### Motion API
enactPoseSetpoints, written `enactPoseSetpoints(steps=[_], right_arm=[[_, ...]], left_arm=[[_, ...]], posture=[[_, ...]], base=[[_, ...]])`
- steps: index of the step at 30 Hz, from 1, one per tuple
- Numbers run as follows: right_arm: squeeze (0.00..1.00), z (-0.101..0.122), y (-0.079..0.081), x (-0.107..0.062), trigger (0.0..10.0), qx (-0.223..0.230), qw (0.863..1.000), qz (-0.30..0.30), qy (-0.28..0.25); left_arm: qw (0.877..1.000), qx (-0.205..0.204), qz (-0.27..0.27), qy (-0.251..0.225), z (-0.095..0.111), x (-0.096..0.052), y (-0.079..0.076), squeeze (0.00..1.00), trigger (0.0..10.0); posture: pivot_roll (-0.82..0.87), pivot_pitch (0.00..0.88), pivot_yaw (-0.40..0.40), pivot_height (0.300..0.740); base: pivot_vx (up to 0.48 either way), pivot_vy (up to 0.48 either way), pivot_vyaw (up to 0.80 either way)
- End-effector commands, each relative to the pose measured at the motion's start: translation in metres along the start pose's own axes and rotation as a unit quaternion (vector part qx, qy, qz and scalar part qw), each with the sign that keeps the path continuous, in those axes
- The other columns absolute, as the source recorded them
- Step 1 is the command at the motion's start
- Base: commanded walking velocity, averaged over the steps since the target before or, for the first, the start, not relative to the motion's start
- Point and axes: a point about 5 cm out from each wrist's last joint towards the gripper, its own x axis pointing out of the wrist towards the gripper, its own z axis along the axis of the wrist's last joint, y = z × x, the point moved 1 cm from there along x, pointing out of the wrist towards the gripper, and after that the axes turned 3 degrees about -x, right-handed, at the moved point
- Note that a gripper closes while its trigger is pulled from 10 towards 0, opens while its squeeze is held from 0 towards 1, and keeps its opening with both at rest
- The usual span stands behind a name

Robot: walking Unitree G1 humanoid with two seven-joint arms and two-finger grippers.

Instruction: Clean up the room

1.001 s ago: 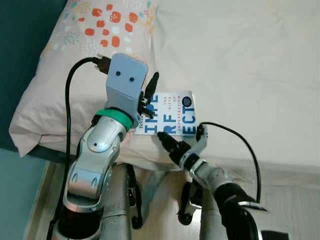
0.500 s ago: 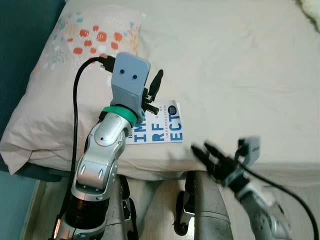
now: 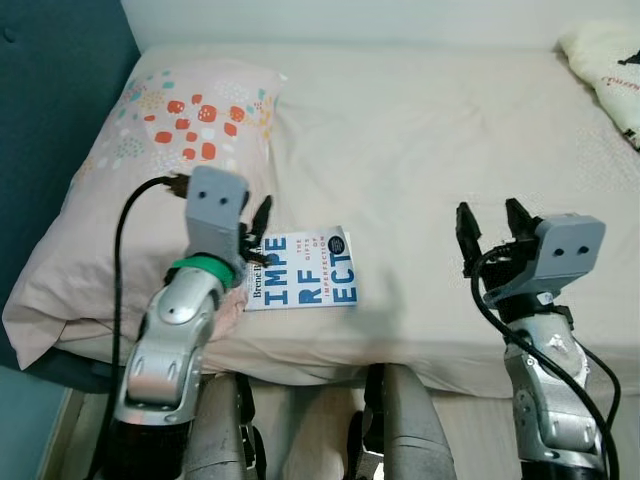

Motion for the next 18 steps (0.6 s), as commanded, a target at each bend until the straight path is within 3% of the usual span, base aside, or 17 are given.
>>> enactPoseSetpoints(steps=[1,18], right_arm=[[0.00,-0.001,-0.006,0.001,10.0,-0.012,1.000,-0.011,0.000],[0.00,-0.006,-0.001,0.004,10.0,-0.020,1.000,-0.019,0.000]], left_arm=[[1.000,0.001,0.001,0.000,-0.003,0.001,-0.001,0.00,10.0],[1.000,-0.004,-0.016,-0.018,0.000,0.010,-0.013,0.00,10.0]], posture=[[-0.08,0.000,0.020,0.635],[-0.09,0.000,0.012,0.695]], base=[[0.000,0.000,0.00],[0.000,0.000,0.00]])
